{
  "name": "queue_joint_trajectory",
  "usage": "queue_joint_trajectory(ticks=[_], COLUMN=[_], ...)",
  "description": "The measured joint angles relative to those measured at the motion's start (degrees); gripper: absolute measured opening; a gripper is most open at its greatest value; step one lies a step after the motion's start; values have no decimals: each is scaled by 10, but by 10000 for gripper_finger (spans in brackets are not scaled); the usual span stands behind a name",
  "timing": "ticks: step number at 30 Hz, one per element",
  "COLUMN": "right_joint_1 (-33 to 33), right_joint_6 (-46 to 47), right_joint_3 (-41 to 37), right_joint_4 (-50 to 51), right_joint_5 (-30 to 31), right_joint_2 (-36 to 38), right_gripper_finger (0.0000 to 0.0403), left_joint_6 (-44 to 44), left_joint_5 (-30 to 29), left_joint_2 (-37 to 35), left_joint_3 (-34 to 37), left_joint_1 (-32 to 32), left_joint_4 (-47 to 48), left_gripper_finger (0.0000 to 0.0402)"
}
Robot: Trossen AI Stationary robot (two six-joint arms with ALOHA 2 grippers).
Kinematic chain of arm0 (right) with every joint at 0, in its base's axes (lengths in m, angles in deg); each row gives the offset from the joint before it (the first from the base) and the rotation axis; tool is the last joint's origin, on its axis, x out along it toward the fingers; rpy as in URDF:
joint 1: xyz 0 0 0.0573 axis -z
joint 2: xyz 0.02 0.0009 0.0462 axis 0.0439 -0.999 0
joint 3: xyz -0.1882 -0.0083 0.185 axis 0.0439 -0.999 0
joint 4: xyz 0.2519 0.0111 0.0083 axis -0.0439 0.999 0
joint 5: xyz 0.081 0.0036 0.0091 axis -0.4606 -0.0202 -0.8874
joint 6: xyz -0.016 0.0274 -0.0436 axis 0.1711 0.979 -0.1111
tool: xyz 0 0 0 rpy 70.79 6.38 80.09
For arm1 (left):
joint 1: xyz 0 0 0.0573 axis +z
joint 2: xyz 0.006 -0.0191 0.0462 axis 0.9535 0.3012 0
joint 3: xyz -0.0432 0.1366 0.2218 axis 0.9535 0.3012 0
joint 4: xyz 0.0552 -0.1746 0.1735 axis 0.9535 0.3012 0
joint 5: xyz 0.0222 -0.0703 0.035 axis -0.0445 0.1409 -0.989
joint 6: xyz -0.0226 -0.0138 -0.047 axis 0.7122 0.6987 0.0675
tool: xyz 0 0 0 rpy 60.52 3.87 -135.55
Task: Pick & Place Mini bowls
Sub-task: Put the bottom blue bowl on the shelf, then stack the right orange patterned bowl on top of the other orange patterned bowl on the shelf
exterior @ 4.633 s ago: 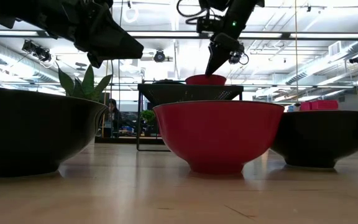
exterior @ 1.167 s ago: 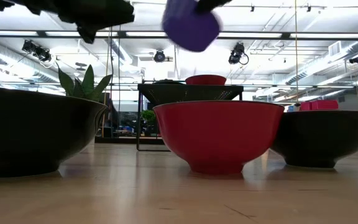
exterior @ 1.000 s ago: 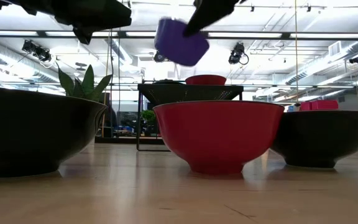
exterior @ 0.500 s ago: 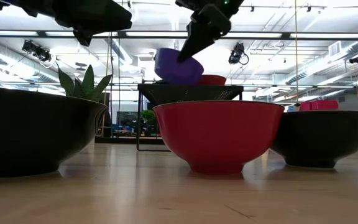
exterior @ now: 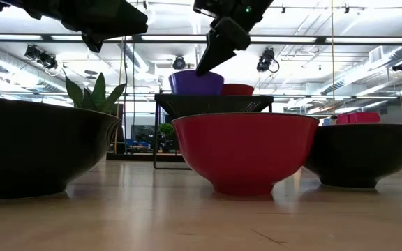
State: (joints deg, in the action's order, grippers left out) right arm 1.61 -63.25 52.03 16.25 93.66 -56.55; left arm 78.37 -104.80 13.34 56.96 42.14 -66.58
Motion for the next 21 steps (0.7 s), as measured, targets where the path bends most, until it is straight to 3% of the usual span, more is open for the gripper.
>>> queue_joint_trajectory(ticks=[7,15,21], right_joint_1=[-1,-29,-79], right_joint_6=[-8,14,104], right_joint_3=[0,0,0], right_joint_4=[-10,7,141], right_joint_5=[19,65,70], right_joint_2=[5,45,108], right_gripper_finger=[160,163,143], left_joint_6=[0,0,16], left_joint_5=[0,0,1], left_joint_2=[0,0,0], left_joint_3=[0,0,0], left_joint_1=[0,0,-2], left_joint_4=[0,1,17], left_gripper_finger=[105,105,105])
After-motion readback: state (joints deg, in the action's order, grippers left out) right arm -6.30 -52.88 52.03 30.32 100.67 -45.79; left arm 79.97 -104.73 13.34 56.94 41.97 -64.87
